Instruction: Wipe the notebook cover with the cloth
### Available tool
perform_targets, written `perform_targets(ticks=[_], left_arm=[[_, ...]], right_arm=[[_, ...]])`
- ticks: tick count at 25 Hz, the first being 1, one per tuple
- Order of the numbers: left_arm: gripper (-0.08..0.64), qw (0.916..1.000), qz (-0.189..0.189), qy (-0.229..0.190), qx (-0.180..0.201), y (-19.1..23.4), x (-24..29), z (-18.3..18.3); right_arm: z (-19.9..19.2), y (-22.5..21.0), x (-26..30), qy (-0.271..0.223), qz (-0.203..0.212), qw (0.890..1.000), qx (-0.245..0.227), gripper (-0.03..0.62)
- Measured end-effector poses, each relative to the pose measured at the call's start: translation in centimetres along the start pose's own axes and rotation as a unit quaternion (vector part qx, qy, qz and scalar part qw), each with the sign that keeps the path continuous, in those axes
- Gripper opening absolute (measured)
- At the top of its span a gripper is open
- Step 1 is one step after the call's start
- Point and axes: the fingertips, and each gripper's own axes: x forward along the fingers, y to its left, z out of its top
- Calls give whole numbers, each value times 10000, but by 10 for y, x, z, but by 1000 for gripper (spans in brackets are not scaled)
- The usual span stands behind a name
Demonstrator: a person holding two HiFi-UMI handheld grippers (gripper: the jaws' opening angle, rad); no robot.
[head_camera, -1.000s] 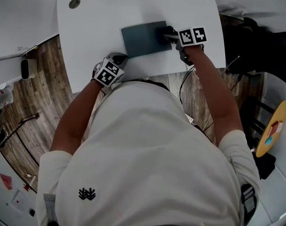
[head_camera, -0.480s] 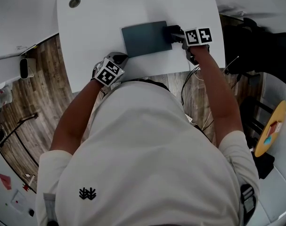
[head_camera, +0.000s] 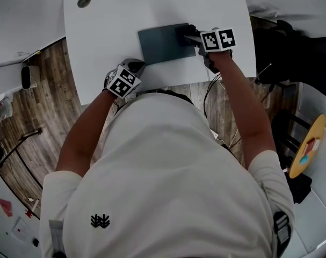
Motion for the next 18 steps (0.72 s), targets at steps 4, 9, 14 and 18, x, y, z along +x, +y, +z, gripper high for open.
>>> perform_targets(ticks=[4, 9, 14, 18], left_arm=[[6, 10000, 9, -1, 3, 0, 0, 0], [6, 10000, 4, -6, -5, 0, 1, 2], [6, 10000, 0, -14, -3, 0, 2, 2], [6, 10000, -3, -8, -11, -1, 1, 2]], right_arm=[[9, 32, 25, 19, 266, 9996, -87, 133], [18, 69, 56, 78, 567, 9982, -159, 133], [25, 97, 83, 162, 758, 9967, -248, 133], [30, 110, 98, 225, 850, 9958, -249, 133]])
